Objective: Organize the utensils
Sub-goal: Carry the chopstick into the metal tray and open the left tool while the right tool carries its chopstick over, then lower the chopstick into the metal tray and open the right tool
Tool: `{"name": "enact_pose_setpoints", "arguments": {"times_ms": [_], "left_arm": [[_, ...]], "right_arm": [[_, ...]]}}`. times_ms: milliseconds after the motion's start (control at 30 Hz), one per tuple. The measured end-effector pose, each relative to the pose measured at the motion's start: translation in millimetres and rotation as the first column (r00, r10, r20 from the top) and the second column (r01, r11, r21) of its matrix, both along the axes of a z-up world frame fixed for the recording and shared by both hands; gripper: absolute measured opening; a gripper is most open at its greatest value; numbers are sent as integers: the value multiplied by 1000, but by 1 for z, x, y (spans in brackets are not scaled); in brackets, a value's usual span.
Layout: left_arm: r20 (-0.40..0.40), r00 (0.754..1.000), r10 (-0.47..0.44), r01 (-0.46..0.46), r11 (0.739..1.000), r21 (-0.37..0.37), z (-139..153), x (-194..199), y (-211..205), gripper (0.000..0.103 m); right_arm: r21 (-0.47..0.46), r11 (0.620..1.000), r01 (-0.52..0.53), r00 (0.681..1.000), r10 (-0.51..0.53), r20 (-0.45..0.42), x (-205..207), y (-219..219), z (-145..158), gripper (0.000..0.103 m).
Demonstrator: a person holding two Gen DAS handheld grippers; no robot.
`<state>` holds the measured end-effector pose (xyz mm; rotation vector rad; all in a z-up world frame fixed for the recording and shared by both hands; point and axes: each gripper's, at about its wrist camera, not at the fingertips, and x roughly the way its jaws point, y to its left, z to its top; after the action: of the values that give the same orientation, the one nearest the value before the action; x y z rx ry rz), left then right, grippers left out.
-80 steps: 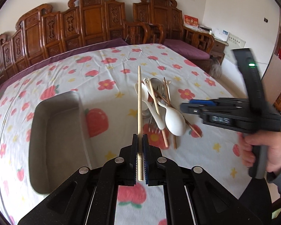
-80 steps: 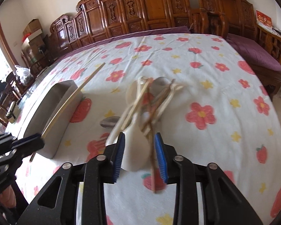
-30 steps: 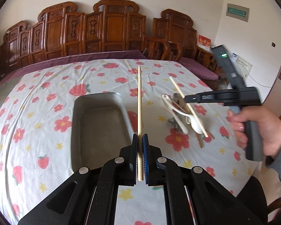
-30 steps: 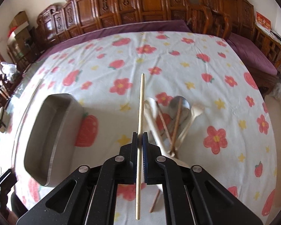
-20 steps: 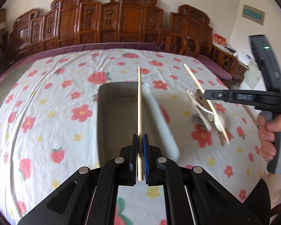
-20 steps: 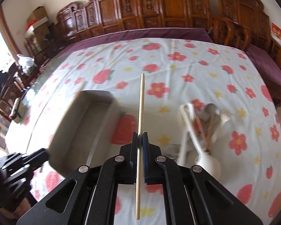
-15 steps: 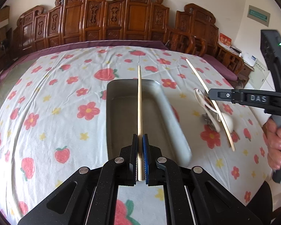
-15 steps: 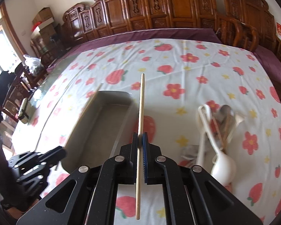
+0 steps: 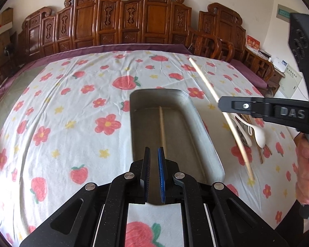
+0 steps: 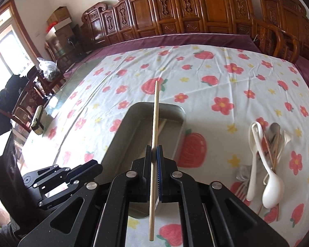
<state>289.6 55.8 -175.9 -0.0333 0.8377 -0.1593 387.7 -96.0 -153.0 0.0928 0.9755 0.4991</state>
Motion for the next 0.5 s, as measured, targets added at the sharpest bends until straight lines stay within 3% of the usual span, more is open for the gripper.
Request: {"name": "enact_pose_setpoints", "arguments": {"times_ms": [500], "left_arm": [[48, 999, 12, -13, 1000, 22, 14, -19, 25, 7]], "right_arm": [[-4, 1000, -12, 1000, 11, -23, 15, 47, -30, 6]]}}
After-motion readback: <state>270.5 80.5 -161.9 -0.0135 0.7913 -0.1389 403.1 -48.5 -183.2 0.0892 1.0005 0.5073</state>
